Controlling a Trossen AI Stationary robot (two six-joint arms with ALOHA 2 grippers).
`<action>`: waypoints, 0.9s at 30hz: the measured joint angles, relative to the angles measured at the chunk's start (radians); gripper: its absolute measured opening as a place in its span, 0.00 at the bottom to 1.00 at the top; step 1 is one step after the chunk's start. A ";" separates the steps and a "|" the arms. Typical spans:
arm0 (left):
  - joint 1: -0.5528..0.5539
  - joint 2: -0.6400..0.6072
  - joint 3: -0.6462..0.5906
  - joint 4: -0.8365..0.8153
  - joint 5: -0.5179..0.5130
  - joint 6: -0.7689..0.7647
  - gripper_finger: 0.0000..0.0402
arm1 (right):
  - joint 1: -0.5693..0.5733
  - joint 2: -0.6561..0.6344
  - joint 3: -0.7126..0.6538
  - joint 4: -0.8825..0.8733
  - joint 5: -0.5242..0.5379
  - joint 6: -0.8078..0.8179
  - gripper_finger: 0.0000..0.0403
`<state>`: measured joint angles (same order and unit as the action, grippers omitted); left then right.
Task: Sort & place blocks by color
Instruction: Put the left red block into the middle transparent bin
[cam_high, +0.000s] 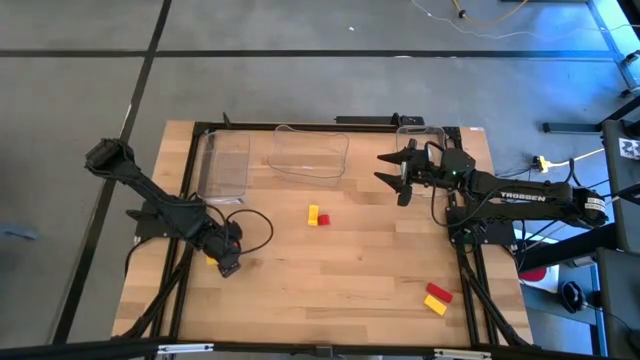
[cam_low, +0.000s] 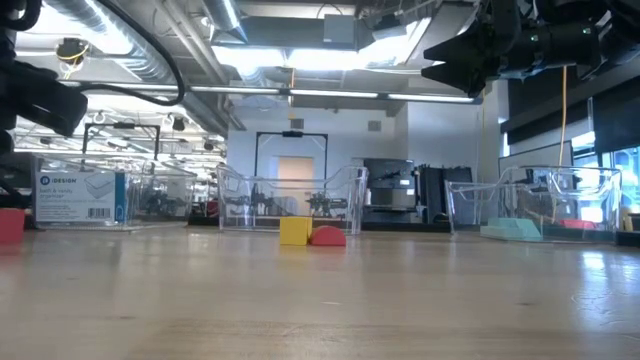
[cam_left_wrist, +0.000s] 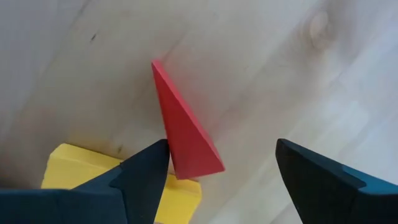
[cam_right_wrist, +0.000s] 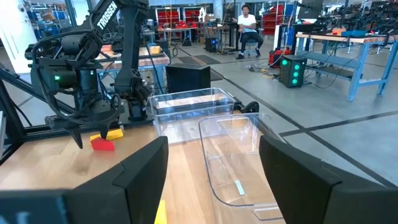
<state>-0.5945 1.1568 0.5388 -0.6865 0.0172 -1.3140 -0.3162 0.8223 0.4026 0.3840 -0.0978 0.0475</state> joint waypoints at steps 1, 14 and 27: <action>0.000 0.000 0.000 0.000 -0.001 -0.011 0.71 | 0.000 0.000 0.000 0.000 0.000 0.000 0.63; 0.002 0.000 0.000 -0.070 -0.123 -0.112 0.71 | 0.000 0.000 0.000 0.000 0.000 0.001 0.63; 0.000 0.103 0.000 -0.060 -0.094 -0.176 0.71 | 0.000 0.000 0.000 -0.011 0.000 0.002 0.63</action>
<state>-0.5941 1.2600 0.5388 -0.7466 -0.0768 -1.4900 -0.3161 0.8227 0.4026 0.3730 -0.0982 0.0494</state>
